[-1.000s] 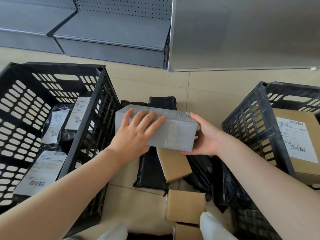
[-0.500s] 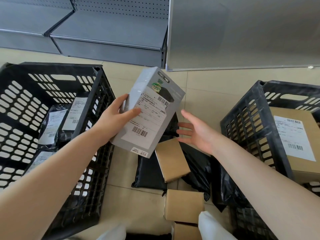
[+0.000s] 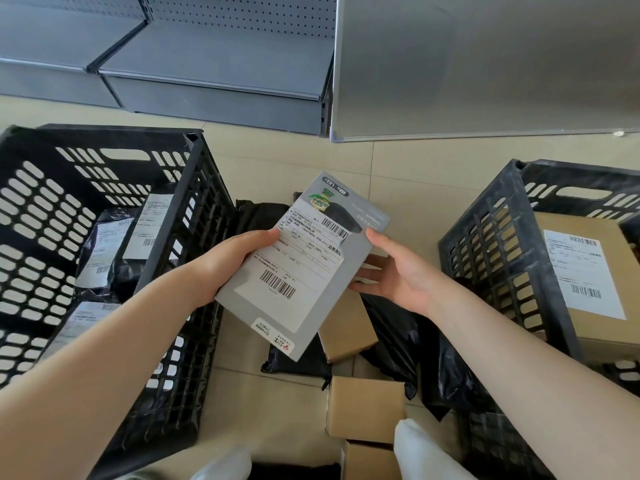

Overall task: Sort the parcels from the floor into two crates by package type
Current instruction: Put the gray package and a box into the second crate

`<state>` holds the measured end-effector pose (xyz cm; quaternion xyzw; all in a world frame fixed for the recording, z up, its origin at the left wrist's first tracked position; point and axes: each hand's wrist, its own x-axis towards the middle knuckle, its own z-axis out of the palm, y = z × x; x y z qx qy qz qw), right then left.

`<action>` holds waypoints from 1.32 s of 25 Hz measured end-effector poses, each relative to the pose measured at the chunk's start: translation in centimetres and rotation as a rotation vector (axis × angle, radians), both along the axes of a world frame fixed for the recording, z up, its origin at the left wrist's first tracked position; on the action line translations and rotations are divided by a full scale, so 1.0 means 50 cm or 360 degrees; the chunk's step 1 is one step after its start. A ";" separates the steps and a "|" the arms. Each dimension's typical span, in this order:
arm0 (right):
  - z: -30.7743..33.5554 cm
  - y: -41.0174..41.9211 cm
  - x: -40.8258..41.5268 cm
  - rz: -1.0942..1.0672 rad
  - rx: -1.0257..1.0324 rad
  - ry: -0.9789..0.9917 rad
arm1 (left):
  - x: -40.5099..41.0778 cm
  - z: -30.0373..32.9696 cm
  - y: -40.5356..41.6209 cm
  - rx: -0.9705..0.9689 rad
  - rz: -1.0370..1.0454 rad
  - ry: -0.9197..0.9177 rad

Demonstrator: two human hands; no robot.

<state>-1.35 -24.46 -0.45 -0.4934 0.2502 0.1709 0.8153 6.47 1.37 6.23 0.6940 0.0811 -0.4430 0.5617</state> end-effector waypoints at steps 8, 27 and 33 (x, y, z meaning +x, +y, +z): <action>0.051 -0.032 -0.021 -0.0139 -0.0148 -0.0103 | -0.001 0.041 -0.049 0.0283 -0.0212 -0.0470; 0.272 -0.407 -0.445 -0.1691 -0.0394 -0.0308 | -0.219 0.128 -0.445 0.0324 -0.1266 -0.1696; 0.211 -0.453 -0.578 -0.2038 -0.0505 0.0092 | -0.322 0.067 -0.535 0.0244 -0.1707 -0.1603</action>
